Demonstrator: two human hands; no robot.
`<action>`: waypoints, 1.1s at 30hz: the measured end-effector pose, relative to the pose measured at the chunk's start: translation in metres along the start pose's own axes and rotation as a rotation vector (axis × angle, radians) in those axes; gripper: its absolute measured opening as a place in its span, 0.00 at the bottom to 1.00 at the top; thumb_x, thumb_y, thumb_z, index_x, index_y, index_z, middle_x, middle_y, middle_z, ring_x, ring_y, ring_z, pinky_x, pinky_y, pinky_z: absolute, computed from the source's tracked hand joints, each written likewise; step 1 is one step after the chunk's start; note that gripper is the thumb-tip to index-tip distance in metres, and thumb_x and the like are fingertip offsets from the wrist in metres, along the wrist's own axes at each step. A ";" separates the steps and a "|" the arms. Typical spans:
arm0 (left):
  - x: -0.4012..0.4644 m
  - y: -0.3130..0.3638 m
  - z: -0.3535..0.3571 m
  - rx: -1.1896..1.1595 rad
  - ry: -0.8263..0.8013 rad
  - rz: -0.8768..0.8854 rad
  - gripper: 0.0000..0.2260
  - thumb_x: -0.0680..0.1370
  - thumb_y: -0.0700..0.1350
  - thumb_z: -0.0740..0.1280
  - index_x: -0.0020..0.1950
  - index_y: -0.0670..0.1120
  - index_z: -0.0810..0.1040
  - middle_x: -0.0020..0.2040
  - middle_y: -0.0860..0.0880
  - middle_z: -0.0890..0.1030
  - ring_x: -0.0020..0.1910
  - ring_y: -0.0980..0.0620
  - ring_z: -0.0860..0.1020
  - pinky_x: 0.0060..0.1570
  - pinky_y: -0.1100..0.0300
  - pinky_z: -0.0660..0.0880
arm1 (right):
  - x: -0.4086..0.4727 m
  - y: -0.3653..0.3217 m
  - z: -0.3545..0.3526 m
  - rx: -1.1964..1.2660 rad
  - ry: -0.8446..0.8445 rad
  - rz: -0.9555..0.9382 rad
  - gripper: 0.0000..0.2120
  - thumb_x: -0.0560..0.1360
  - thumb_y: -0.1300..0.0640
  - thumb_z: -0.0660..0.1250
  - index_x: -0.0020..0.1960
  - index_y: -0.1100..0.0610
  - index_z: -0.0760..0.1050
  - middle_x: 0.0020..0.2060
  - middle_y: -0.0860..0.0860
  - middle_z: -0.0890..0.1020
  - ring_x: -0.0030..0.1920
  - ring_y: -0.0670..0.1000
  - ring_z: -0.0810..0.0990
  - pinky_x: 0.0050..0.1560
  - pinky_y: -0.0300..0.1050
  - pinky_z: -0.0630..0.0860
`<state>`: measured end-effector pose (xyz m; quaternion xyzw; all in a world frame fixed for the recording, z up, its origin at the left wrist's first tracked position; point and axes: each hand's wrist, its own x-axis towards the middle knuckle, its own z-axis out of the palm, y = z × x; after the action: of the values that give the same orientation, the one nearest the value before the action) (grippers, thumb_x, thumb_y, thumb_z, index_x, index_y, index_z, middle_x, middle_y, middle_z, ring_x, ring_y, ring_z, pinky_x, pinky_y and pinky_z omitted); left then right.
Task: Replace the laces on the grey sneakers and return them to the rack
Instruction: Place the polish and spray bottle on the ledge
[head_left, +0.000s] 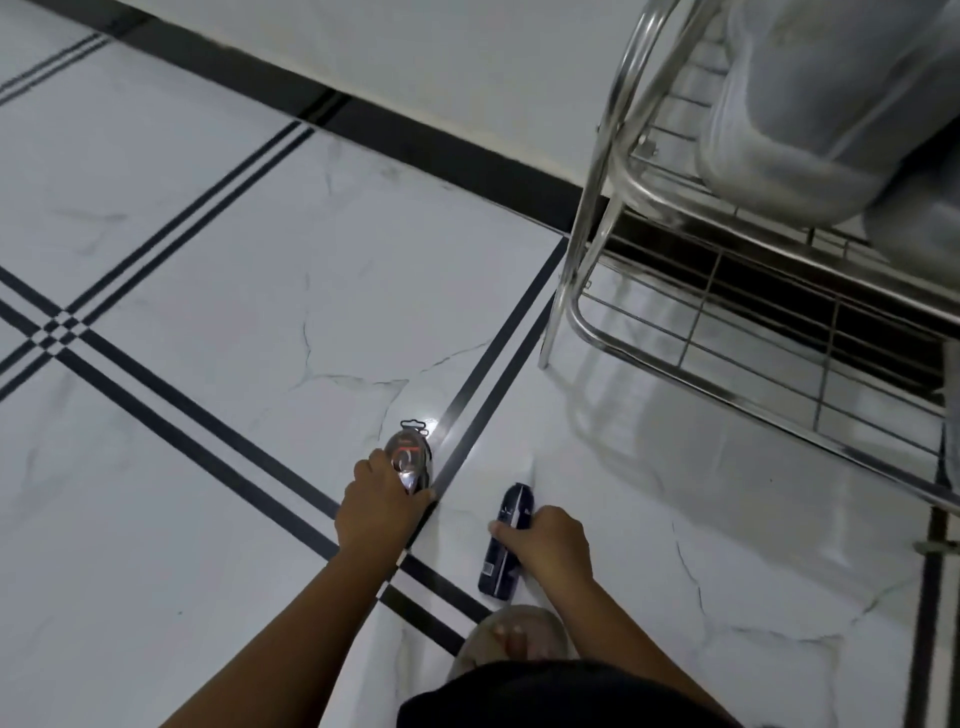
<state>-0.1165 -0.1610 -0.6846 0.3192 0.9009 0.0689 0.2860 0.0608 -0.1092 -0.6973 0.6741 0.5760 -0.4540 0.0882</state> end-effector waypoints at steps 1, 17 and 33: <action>0.000 0.001 0.000 0.000 0.005 -0.007 0.27 0.71 0.56 0.72 0.62 0.42 0.67 0.56 0.44 0.73 0.53 0.44 0.76 0.48 0.52 0.75 | 0.001 -0.001 0.001 0.030 -0.007 0.009 0.20 0.70 0.41 0.71 0.49 0.57 0.77 0.37 0.48 0.77 0.33 0.46 0.73 0.26 0.36 0.63; -0.104 0.110 -0.173 -0.467 0.222 0.540 0.23 0.70 0.50 0.73 0.61 0.50 0.70 0.50 0.52 0.78 0.45 0.54 0.78 0.40 0.62 0.74 | -0.125 -0.072 -0.173 0.407 0.279 -0.623 0.14 0.69 0.53 0.76 0.52 0.47 0.77 0.43 0.41 0.82 0.45 0.38 0.79 0.48 0.36 0.76; -0.168 0.381 -0.277 -0.805 0.382 0.972 0.18 0.71 0.52 0.74 0.57 0.61 0.73 0.46 0.64 0.77 0.46 0.69 0.75 0.41 0.75 0.69 | -0.207 -0.102 -0.461 0.461 0.802 -0.906 0.15 0.68 0.51 0.77 0.53 0.48 0.80 0.43 0.40 0.84 0.45 0.38 0.82 0.49 0.33 0.78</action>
<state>0.0395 0.0517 -0.2597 0.5398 0.5929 0.5772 0.1546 0.2243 0.0751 -0.2445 0.4832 0.6795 -0.2710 -0.4810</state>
